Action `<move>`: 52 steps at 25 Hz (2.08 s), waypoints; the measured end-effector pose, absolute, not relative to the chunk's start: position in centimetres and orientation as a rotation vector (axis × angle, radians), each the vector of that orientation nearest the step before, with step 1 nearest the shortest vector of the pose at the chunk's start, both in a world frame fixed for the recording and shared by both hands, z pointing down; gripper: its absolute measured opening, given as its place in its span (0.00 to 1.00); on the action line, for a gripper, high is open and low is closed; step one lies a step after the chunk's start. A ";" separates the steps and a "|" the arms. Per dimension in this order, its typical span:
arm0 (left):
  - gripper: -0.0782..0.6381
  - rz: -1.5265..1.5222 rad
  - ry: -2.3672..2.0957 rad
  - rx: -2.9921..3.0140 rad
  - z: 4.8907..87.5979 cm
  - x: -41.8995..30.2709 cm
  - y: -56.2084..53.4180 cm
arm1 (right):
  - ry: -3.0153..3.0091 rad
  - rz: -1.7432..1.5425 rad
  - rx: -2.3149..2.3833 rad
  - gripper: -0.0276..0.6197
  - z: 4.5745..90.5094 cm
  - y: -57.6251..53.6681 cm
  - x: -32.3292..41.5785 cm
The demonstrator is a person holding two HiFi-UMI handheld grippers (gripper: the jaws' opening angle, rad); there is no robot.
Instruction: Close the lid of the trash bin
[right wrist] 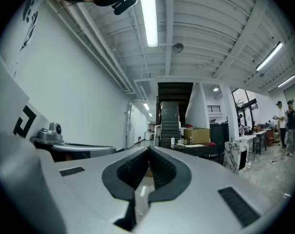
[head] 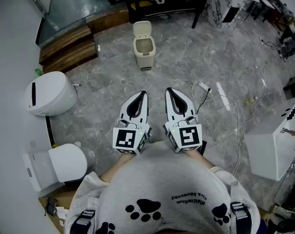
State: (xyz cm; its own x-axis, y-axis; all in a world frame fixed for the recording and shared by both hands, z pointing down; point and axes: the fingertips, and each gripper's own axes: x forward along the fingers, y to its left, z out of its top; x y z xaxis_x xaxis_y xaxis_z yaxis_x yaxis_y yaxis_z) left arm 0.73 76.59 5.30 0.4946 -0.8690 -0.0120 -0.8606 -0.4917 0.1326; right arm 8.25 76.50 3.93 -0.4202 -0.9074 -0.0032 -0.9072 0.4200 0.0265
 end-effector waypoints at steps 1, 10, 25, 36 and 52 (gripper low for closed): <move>0.13 -0.120 -1.523 2.622 5.1 0.5 76.3 | -2.640 -0.045 1.680 0.07 3.8 76.3 7.9; 0.13 -0.135 -1.475 2.653 4.9 -2.2 74.3 | -2.638 -0.086 1.695 0.07 3.5 74.6 4.3; 0.13 -0.145 -1.425 2.646 7.2 -6.1 69.4 | -2.637 -0.013 1.760 0.07 5.7 69.7 2.1; 0.13 -0.147 -1.509 2.616 7.3 -3.8 56.1 | -2.703 -0.020 1.654 0.07 6.1 56.0 4.4; 0.13 -0.137 -1.647 2.523 7.8 0.4 39.9 | -2.737 0.095 1.571 0.07 7.7 38.7 10.7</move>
State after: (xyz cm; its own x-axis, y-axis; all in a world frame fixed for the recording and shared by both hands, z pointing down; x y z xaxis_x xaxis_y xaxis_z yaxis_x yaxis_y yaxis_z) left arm 0.39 39.85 7.84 0.4021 -0.9156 -0.0074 -0.9042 -0.3983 0.1538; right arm 10.73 38.71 7.69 -0.5047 -0.8632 0.0159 -0.8622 0.5030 -0.0602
